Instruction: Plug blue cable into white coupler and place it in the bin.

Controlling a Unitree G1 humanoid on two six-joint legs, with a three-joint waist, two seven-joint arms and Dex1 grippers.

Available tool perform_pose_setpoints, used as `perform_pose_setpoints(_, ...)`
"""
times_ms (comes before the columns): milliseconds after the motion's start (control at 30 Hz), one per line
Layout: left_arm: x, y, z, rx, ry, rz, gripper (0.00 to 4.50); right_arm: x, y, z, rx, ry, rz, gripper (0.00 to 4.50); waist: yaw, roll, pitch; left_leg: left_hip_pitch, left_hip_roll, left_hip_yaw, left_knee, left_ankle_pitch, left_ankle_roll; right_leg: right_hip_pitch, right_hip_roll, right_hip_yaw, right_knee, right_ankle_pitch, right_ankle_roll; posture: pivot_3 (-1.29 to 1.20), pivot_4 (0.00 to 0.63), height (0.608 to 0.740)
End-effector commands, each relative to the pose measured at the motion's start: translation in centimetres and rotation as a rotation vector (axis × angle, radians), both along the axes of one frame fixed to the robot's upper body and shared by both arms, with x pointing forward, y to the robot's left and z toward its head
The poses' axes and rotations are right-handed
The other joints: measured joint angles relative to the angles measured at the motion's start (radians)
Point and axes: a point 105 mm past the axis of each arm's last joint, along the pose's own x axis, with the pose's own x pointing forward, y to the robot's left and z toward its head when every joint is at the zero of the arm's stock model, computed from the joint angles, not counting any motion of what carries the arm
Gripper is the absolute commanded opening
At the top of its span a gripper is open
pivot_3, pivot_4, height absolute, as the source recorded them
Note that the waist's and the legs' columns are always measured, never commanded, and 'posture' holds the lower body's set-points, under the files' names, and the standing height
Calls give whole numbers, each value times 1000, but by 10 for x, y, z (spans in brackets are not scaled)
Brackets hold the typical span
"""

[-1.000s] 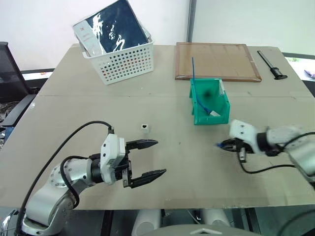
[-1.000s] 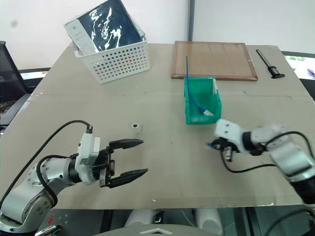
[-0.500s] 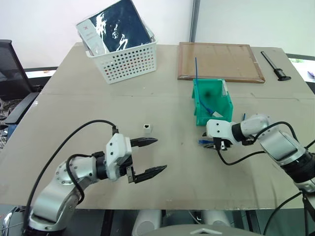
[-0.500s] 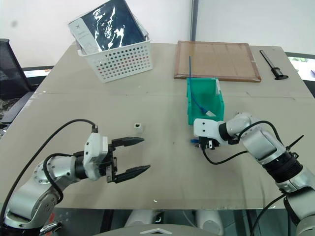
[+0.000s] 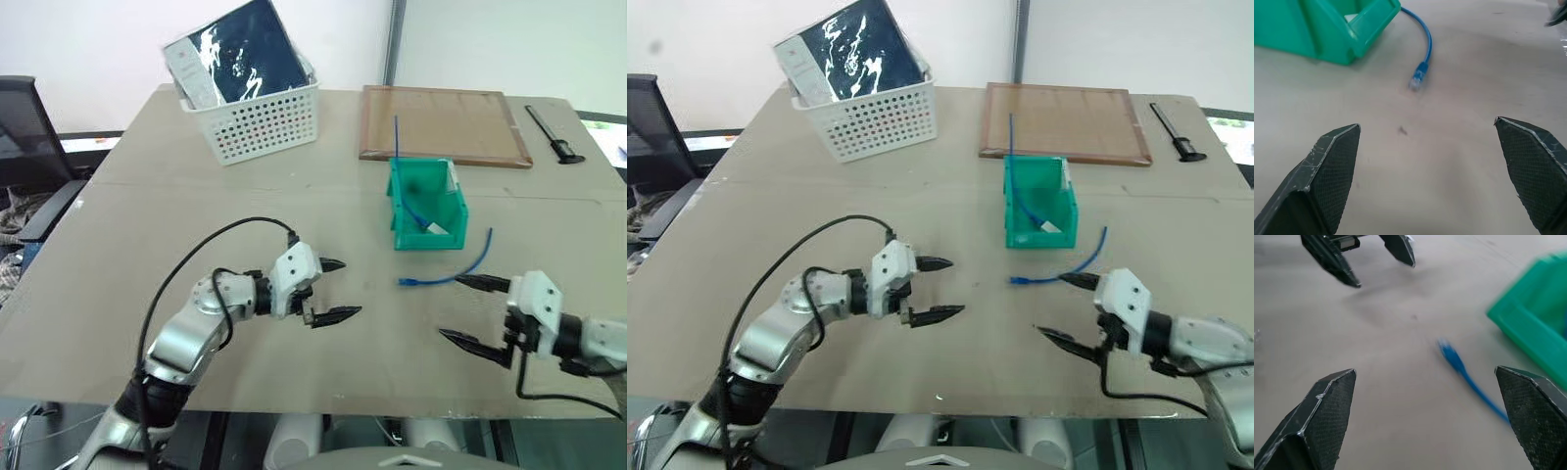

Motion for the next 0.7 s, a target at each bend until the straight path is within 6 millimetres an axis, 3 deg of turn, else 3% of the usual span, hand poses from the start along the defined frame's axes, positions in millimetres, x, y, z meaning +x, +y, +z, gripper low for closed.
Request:
perform_pose_setpoints(33, 5, -18, 2, -1, -26, -50, 4500, -5, -11, 17, -9, -85, -68, 4485, -6, 0, 0, 1, 0, 0, 0, 0, 0, 0, 0, 1, 2, 0, 0, 0, 150, 738)
perform_pose_setpoints(333, 29, -41, -7, 65, -52, -79, 4500, -22, -30, 15, -45, -65, -185, 4485, 2, 1, -1, 1, 0, 0, 0, 0, 0, 0, 2, 1, 4, 0, 0, 0, 150, 738)
perform_pose_setpoints(500, 32, -50, -14, 107, -76, -127, 4500, -27, -34, 13, -49, -65, -214, 4485, 6, 1, -1, 1, 0, 0, 0, 0, 0, 0, 2, 2, 4, 0, 0, 0, 150, 738)
perform_pose_setpoints(600, 29, -58, -18, 94, -65, -155, 3792, -28, -33, 13, -49, -73, -227, 4500, 7, 1, -1, 1, 0, 0, 0, 0, 0, 0, 2, 2, 4, 0, 0, 0, 150, 738)
perform_pose_setpoints(700, 27, -66, -23, 86, -50, -183, 2599, -30, -32, 11, -51, -72, -238, 4500, 7, 1, -1, 1, 0, 0, 0, 0, 0, 0, 2, 2, 4, 0, 0, 0, 150, 738)
